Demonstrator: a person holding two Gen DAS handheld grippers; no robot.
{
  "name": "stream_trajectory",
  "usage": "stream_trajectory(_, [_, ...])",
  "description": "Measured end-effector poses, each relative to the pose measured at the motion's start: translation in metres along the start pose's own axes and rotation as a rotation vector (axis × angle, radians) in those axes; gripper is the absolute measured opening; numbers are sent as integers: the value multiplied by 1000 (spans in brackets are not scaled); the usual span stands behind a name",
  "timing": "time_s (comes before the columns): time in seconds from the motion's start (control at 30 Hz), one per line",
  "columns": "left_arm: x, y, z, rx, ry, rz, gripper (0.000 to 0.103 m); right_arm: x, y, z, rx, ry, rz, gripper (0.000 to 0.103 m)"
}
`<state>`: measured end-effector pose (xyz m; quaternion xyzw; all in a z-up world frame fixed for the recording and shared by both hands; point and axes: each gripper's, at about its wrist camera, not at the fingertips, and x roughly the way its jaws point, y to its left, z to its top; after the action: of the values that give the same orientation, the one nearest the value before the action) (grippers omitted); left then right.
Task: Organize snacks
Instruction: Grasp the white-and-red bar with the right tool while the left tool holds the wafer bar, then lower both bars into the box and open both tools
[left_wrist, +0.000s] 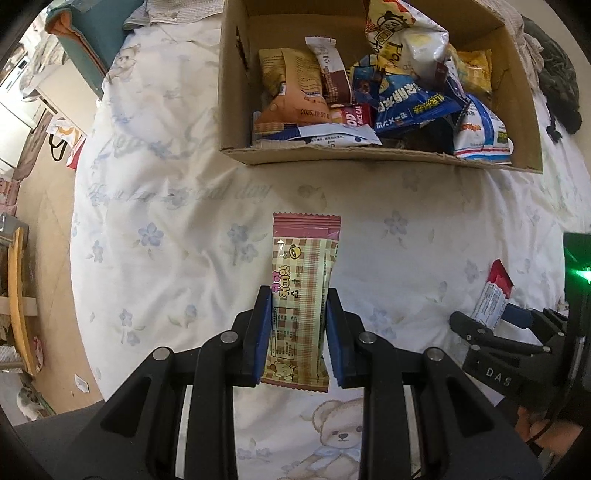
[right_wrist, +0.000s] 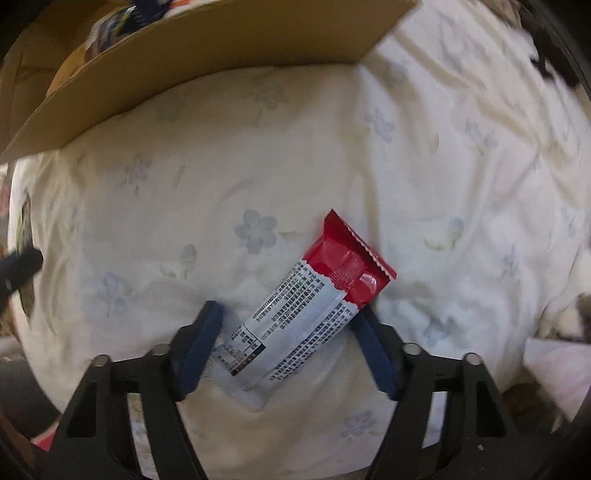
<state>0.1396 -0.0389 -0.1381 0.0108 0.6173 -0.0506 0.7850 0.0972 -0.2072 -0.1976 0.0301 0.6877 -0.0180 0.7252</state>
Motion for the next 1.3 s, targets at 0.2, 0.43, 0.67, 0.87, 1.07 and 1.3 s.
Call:
stream_trajectory(0.2, [8,-6,4,-12,25,-26,24,-14,7,-4,-39,-62,-23,33])
stream_trajectory(0.43, [9,9,5,-50,21,4,24,-58,17,0,-14,-200,154,33])
stream_trajectory(0.67, [8,23,4,-64,-4,33,24,-99,49,-8,-121,-355,292,33])
stream_trajectory(0.87, [1,30,3,-75,-52,63,24,-125,35,-14,-133,-427,365,33])
stream_trajectory(1.07, [-34,41,6,-124,-174,36,24,-129,14,-9,-71,-469,403,33])
stream_trajectory(1.3, [-76,52,1,-186,-374,13,24,-150,0,-3,3,-559,431,33])
